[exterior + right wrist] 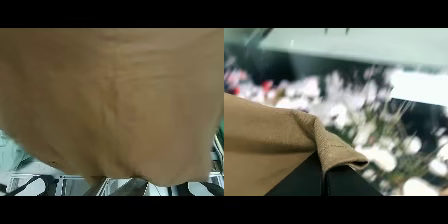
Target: Fold the shirts.
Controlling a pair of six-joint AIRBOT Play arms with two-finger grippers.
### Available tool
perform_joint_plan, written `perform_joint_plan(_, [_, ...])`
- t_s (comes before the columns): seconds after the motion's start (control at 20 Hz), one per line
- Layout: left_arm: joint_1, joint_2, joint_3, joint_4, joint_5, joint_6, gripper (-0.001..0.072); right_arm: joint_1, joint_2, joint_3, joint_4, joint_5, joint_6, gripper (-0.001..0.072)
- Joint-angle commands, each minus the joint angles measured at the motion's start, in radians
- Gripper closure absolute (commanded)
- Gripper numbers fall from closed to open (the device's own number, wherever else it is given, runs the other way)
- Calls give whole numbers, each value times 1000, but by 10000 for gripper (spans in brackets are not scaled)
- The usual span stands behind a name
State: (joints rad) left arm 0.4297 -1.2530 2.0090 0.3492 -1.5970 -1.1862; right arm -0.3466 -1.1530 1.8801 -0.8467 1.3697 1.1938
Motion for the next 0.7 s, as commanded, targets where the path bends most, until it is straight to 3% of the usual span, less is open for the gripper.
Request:
perform_joint_plan(0.0, [-239, -224, -89, 264, 54, 61, 682, 50, -185, -165, 62, -24, -45, 697])
perform_joint_plan(0.15, [-349, -411, -126, 420, 147, 88, 682, 96, -314, -319, 58, -163, -100, 697])
perform_joint_plan(0.45, [-357, -795, 22, 409, 231, 86, 683, 105, -636, -330, 76, -298, -146, 696])
perform_joint_plan(0.65, [-368, -874, 47, 407, 426, 89, 682, 93, -717, -322, 328, -416, -300, 697])
